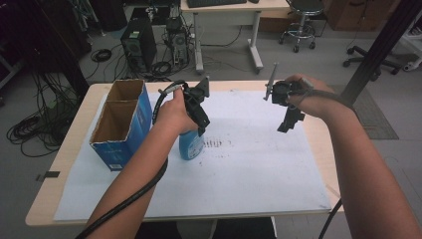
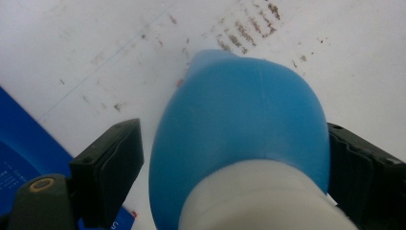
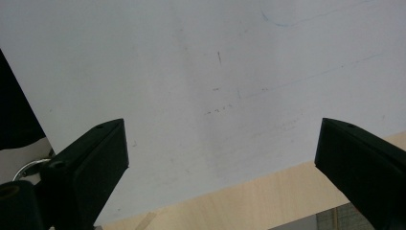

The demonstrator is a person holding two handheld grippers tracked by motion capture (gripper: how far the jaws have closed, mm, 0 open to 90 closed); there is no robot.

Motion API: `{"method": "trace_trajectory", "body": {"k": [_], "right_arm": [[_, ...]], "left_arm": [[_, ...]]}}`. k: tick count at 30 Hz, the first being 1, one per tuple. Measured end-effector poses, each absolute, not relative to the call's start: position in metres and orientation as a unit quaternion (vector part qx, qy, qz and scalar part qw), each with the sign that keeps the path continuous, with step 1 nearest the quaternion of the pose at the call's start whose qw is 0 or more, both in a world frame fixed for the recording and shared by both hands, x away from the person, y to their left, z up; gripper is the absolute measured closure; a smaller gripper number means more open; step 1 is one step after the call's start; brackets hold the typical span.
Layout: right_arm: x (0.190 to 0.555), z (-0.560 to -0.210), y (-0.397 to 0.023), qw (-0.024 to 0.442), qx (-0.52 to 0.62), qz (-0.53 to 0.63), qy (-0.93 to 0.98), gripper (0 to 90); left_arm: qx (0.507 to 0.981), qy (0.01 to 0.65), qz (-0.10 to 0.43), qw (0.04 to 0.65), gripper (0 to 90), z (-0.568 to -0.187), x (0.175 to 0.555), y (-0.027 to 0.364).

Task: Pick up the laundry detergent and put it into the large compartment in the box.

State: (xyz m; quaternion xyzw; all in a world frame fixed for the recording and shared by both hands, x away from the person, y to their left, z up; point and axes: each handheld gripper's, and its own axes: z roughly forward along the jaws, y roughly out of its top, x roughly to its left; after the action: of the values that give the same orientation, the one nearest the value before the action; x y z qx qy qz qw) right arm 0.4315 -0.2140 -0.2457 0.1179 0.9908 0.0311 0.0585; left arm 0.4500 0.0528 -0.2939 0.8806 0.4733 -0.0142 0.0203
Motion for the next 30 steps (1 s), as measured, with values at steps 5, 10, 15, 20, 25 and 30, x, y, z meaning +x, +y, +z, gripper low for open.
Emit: {"method": "trace_trajectory", "body": {"k": [5, 10, 15, 20, 25, 30], "right_arm": [[0.432, -0.2478, -0.2129, 0.058, 0.118, 0.027, 0.991, 4.1], [0.4325, -0.2493, -0.2121, 0.058, 0.118, 0.027, 0.991, 4.1], [0.4329, -0.2497, -0.2115, 0.057, 0.117, 0.028, 0.991, 4.1], [0.433, -0.2501, -0.2124, 0.056, 0.118, 0.027, 0.991, 4.1], [0.4329, -0.2513, -0.2139, 0.055, 0.12, 0.027, 0.991, 4.1], [0.4329, -0.2526, -0.2146, 0.054, 0.121, 0.028, 0.991, 4.2]], "left_arm": [[0.879, 0.476, -0.009, 0.021, 17.3, -0.2939, 0.4501, 0.0526], [0.88, 0.474, -0.009, 0.027, 20.8, -0.2933, 0.4497, 0.0526], [0.881, 0.472, -0.01, 0.028, 24.9, -0.2928, 0.4501, 0.0515], [0.883, 0.469, -0.014, 0.019, 31.7, -0.2943, 0.45, 0.0499], [0.88, 0.474, -0.009, 0.02, 36.1, -0.2936, 0.4503, 0.0507], [0.882, 0.472, -0.002, 0.012, 36.8, -0.2932, 0.4494, 0.0502]]}}
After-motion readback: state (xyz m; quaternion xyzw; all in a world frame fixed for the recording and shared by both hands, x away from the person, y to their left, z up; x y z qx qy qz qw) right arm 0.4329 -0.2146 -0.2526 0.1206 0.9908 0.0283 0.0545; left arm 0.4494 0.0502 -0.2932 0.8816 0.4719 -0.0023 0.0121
